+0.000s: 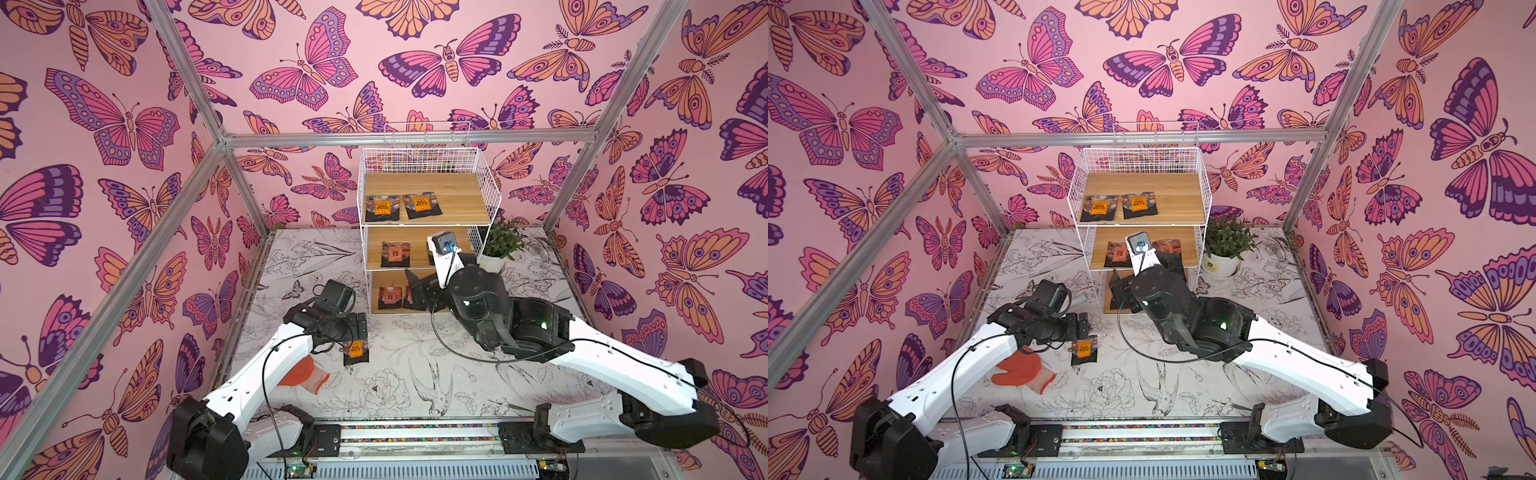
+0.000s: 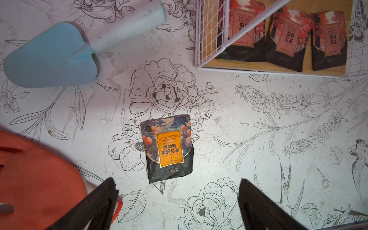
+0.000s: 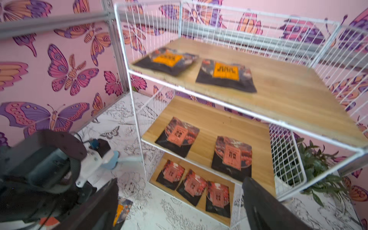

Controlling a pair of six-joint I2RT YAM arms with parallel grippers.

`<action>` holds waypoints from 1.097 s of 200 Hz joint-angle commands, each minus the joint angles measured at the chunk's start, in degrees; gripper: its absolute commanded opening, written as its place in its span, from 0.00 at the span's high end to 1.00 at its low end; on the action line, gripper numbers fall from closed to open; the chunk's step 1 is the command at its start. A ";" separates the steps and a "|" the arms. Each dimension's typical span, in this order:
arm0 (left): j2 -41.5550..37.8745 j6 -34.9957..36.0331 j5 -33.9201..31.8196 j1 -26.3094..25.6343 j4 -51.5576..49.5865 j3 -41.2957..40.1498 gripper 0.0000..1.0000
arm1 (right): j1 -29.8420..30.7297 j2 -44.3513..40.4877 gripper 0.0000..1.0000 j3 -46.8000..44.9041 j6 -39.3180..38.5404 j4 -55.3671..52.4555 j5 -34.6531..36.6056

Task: Remove the tea bags from the shelf
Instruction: Pick up the tea bag from the shelf.

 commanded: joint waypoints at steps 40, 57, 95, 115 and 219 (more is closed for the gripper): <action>0.21 0.78 1.83 0.94 1.85 -1.13 0.02 | -6.55 9.98 0.01 19.75 -1.82 -10.15 -3.46; 0.32 0.99 2.19 1.30 1.93 -0.83 0.02 | -10.22 13.58 0.01 26.02 -0.63 -14.19 -7.83; 1.03 0.80 3.12 1.65 3.28 -1.52 0.02 | -15.28 18.89 0.01 34.41 -1.79 -17.41 -12.21; 1.79 0.95 3.72 1.66 3.69 -1.72 0.02 | -17.79 20.83 0.01 37.21 -1.42 -18.47 -14.71; 1.00 0.82 3.37 1.92 3.63 -2.33 0.02 | -22.46 28.81 0.01 44.80 -2.27 -21.45 -19.20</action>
